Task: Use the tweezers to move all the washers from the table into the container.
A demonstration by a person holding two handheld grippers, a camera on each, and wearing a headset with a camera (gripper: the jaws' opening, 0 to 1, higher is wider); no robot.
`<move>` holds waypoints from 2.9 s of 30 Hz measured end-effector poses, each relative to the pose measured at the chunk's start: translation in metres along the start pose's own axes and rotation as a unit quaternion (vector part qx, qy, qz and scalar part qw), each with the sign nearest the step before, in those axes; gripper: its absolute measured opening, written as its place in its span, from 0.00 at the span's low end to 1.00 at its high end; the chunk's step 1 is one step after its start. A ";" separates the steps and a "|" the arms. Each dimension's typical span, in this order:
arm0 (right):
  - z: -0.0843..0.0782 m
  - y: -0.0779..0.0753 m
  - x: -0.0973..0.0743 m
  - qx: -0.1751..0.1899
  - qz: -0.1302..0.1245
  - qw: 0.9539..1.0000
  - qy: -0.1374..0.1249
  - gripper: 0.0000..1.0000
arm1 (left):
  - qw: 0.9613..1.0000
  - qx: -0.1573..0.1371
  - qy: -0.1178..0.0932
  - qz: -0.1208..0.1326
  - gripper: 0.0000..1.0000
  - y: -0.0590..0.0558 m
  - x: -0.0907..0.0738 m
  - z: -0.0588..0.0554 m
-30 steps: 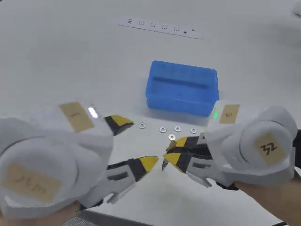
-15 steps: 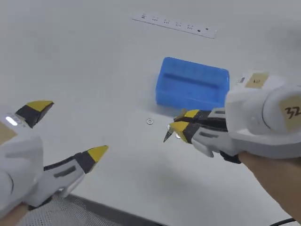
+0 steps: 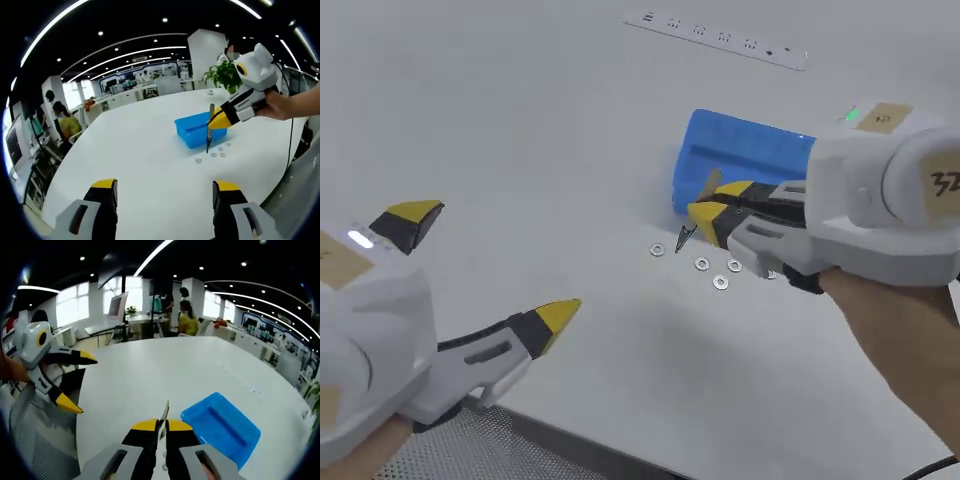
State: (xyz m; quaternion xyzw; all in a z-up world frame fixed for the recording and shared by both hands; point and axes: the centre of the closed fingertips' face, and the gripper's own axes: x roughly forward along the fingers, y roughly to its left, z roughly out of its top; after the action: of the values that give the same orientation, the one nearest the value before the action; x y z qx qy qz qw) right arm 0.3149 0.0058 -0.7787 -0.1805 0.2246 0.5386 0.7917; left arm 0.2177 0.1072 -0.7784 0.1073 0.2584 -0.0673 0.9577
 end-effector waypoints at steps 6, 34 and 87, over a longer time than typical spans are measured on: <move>0.001 -0.004 0.008 0.016 -0.003 1.000 -0.006 0.01 | 1.000 -0.003 -0.003 0.005 0.79 0.003 -0.001 0.001; -0.006 -0.003 0.031 0.008 -0.001 1.000 -0.007 0.02 | 1.000 0.010 0.023 0.005 0.78 0.003 0.004 -0.008; 0.005 -0.008 0.005 0.030 -0.010 0.999 0.010 0.01 | 0.999 0.018 0.034 0.005 0.77 0.007 0.004 -0.017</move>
State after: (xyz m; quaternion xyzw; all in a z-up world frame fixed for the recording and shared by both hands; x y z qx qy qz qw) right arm 0.3246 0.0093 -0.7771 -0.1641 0.2471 0.5215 0.8001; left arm 0.2144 0.1174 -0.7937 0.1284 0.2894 -0.0637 0.9464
